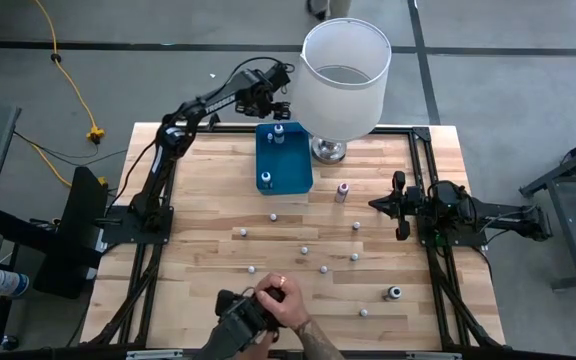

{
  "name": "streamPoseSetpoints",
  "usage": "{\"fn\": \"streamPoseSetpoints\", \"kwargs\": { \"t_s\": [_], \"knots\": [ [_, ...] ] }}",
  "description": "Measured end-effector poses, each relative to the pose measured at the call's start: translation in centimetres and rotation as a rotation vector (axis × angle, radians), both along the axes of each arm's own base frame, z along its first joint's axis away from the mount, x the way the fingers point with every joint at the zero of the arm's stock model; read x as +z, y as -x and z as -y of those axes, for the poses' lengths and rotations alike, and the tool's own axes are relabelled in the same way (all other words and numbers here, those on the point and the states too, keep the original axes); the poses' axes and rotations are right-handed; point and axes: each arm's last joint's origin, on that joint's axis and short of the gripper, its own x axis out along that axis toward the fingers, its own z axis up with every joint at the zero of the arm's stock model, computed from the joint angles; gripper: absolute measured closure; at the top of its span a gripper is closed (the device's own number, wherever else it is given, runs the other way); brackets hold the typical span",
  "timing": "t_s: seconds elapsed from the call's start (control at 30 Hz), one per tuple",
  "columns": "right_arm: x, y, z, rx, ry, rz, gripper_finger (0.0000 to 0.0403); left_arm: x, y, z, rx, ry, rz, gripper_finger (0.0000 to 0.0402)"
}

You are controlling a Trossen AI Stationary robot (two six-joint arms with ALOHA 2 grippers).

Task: Pick & Place food coloring
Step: Put the small green food coloring bottle into the blue bin

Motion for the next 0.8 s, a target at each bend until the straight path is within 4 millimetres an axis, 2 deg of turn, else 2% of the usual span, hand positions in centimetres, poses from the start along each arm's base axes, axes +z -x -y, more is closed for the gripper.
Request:
{"fn": "streamPoseSetpoints", "kwargs": {
  "t_s": [0.23, 0.43, 0.63, 0.8],
  "knots": [
    [0.0, 0.0, 0.0, 0.0, 0.0, 0.0, 0.0402, -0.4, 2.5, -0.6, 0.094, 0.089, -0.101, 0.0133],
    [0.0, 0.0, 0.0, 0.0, 0.0, 0.0, 0.0402, 0.0, 4.5, -0.5, 0.086, 0.168, -0.199, 0.0133],
    [0.0, 0.0, 0.0, 0.0, 0.0, 0.0, 0.0402, 2.9, 6.8, -0.2, 0.095, 0.138, -0.248, 0.0133],
    [0.0, 0.0, 0.0, 0.0, 0.0, 0.0, 0.0402, 5.3, 9.3, 0.9, 0.048, 0.128, -0.263, 0.0133]
  ]
}}
